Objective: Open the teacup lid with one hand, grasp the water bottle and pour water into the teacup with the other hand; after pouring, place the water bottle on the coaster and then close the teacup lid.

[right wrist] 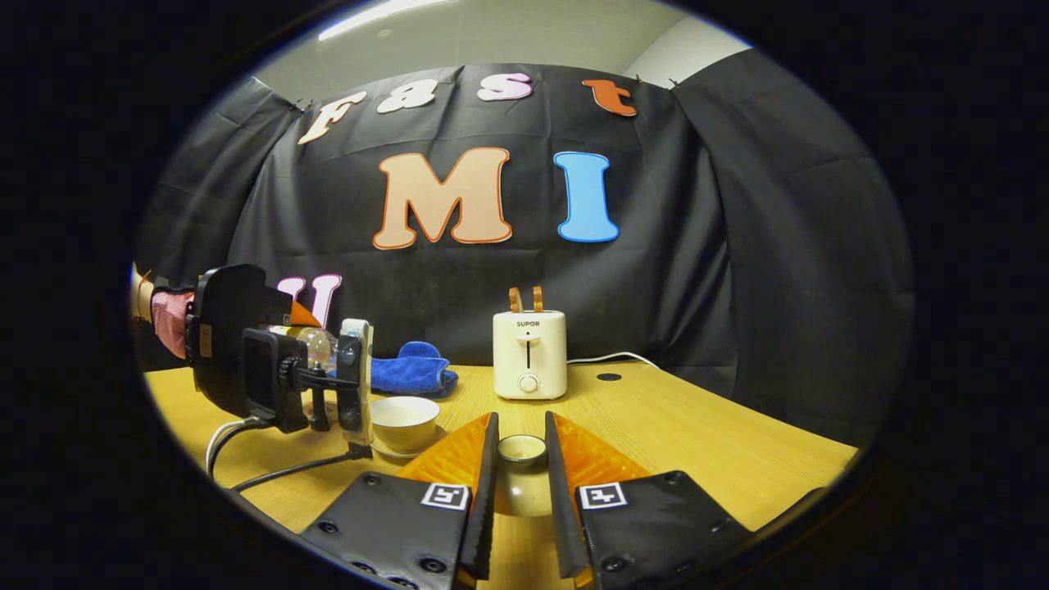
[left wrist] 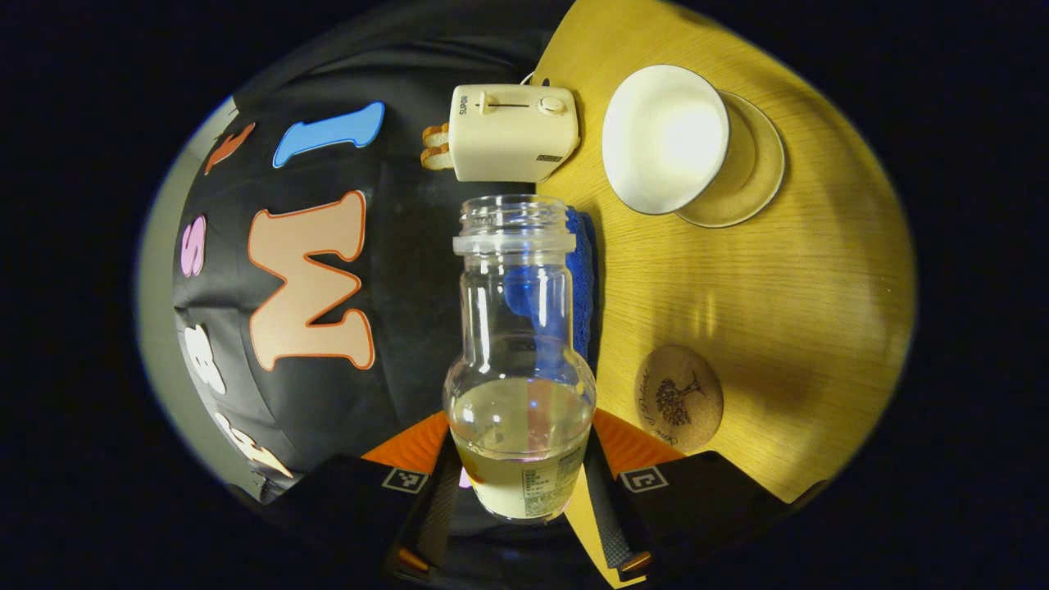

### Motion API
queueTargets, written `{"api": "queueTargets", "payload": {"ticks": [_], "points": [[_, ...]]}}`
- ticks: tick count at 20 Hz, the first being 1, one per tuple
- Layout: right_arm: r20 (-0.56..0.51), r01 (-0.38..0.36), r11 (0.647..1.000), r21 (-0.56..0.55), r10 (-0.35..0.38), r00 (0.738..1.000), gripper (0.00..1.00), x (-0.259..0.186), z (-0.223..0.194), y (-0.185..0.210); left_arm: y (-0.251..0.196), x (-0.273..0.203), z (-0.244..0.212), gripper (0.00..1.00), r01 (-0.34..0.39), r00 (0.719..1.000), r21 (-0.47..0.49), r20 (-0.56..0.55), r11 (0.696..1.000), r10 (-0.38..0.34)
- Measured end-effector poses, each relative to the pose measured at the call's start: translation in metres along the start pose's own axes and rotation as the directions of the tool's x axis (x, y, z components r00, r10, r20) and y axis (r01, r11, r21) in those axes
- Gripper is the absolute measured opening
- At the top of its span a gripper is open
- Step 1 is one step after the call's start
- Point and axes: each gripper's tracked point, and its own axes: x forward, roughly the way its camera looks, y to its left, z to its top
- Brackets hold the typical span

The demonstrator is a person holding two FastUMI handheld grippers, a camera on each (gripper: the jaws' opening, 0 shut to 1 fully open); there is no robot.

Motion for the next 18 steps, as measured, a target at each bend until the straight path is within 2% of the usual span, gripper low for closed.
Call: {"api": "queueTargets", "payload": {"ticks": [8,18], "points": [[0.000,0.002,1.000,0.000,-0.002,1.000,0.34,0.0001,-0.0003,-0.0003,0.0086,0.0095,0.0107,0.69,-0.008,1.000,0.132,-0.001,0.991,0.008],[0.000,0.004,1.000,0.000,-0.004,1.000,0.35,0.0005,-0.0002,-0.0011,0.0097,0.0056,0.0104,0.69,-0.011,1.000,0.196,0.001,0.981,0.011]]}}
